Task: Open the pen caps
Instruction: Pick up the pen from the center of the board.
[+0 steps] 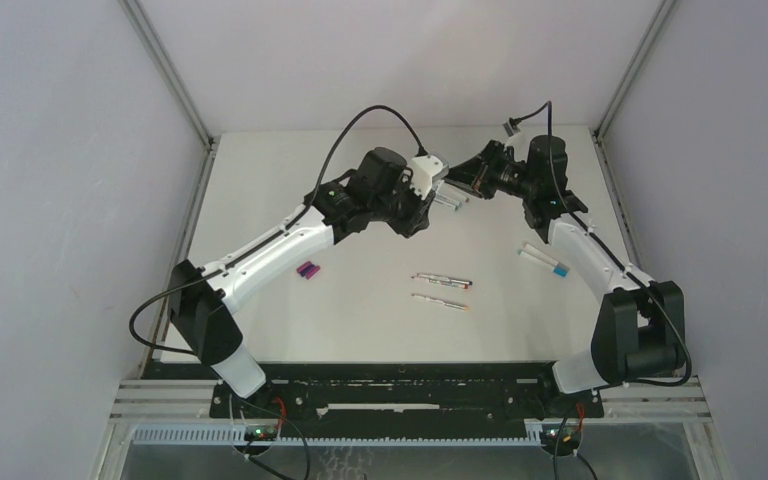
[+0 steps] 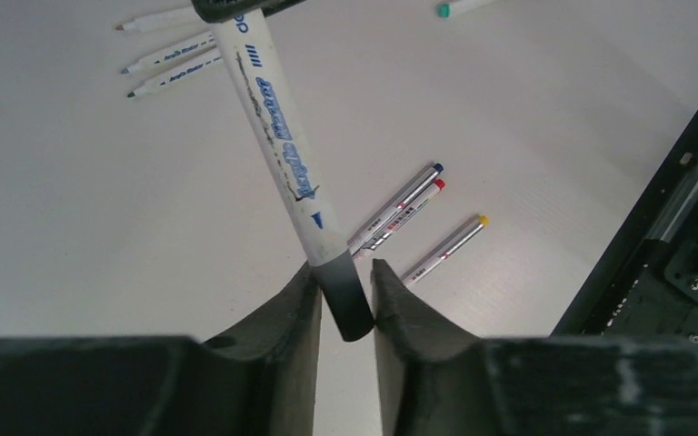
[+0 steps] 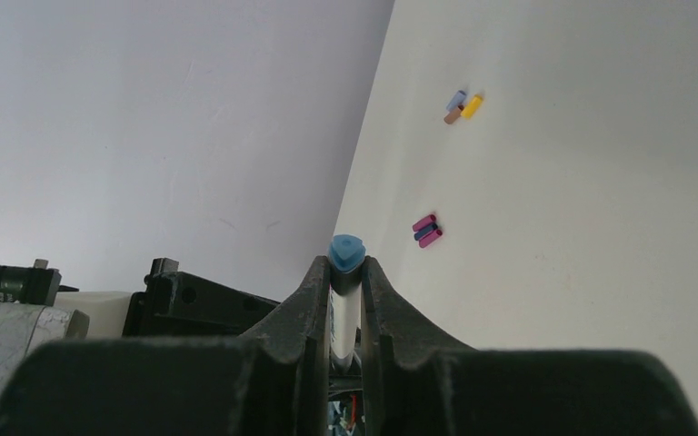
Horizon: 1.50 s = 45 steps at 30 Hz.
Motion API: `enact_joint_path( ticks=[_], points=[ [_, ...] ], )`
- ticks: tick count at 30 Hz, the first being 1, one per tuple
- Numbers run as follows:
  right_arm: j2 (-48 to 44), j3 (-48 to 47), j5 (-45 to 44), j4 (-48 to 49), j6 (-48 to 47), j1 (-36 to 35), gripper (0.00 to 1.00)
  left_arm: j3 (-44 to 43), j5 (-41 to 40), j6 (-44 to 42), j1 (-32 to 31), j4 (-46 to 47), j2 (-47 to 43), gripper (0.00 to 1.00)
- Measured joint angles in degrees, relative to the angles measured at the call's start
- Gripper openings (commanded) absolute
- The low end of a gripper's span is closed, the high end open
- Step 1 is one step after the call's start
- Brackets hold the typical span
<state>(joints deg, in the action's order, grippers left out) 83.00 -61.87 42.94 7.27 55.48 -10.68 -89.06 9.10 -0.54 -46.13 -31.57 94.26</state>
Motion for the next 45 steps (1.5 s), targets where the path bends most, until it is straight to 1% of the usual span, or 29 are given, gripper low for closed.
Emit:
enact_joint_path(
  ticks=[3,4,6,7,8,11,13,16,18,23,25,27,32,37,42,44,45],
  points=[
    [0.00,0.00,0.13,-0.04,-0.02,-0.02,0.00,0.00,-0.92,0.11,-0.02,-0.46,0.00,0.06],
    [0.00,0.00,0.26,-0.13,-0.04,0.09,0.01,0.00,-1.90,0.35,0.15,-0.70,0.00,0.01],
    [0.00,0.00,0.26,-0.20,-0.09,0.11,0.07,0.00,-3.17,0.46,0.70,-0.96,0.00,0.00],
    [0.00,0.00,0.24,-0.20,-0.11,0.09,0.13,0.00,-3.41,0.39,0.85,-1.07,0.00,0.00],
    [0.00,0.00,0.26,-0.20,-0.17,0.07,0.21,0.00,-3.56,0.44,0.83,-1.11,0.00,0.00],
    [0.00,0.00,0.59,-0.17,-0.57,0.13,0.52,0.00,-3.98,0.07,0.59,-1.11,0.00,0.00],
    [0.00,0.02,1.01,0.07,-1.20,0.24,0.62,0.00,-3.98,-0.26,0.31,-1.11,0.00,0.00],
    [-0.24,0.04,1.49,0.42,-4.02,1.09,0.71,0.02,-3.98,-1.27,-0.04,-1.11,-0.20,0.00],
    [-1.01,0.11,1.57,0.11,-7.02,1.90,0.74,0.20,-3.91,-2.34,0.00,-1.11,-0.85,0.00],
    [-6.27,0.31,1.31,-1.31,-19.15,6.03,0.76,2.19,-2.38,-5.70,1.86,-0.92,-5.90,0.00],
    [-8.02,0.31,1.46,-1.29,-23.58,7.58,0.76,3.19,-1.51,-6.75,3.34,-1.18,-8.20,0.00],
    [-9.31,0.31,2.60,-0.66,-28.50,9.18,0.79,3.58,0.33,-7.89,5.75,-1.86,-9.97,0.00],
    [-9.62,0.31,4.94,-0.94,-41.55,10.49,0.84,3.98,3.32,-11.54,10.78,-5.11,-10.95,0.00],
    [-11.30,0.33,5.38,-6.12,-59.12,7.52,0.86,8.50,4.55,-15.02,11.80,-8.07,-11.41,0.00],
    [-14.75,0.46,3.37,-15.65,-81.79,0.02,0.86,9.88,7.93,-17.14,11.82,-11.54,-11.41,0.00],
    [-16.72,2.16,1.68,-18.45,-91.73,-4.07,0.86,9.81,10.43,-17.79,11.93,-12.68,-11.10,0.00],
    [-17.40,2.99,1.18,-19.47,-94.71,-5.20,0.86,9.73,11.19,-18.03,12.00,-13.03,-10.84,0.00]
  ],
)
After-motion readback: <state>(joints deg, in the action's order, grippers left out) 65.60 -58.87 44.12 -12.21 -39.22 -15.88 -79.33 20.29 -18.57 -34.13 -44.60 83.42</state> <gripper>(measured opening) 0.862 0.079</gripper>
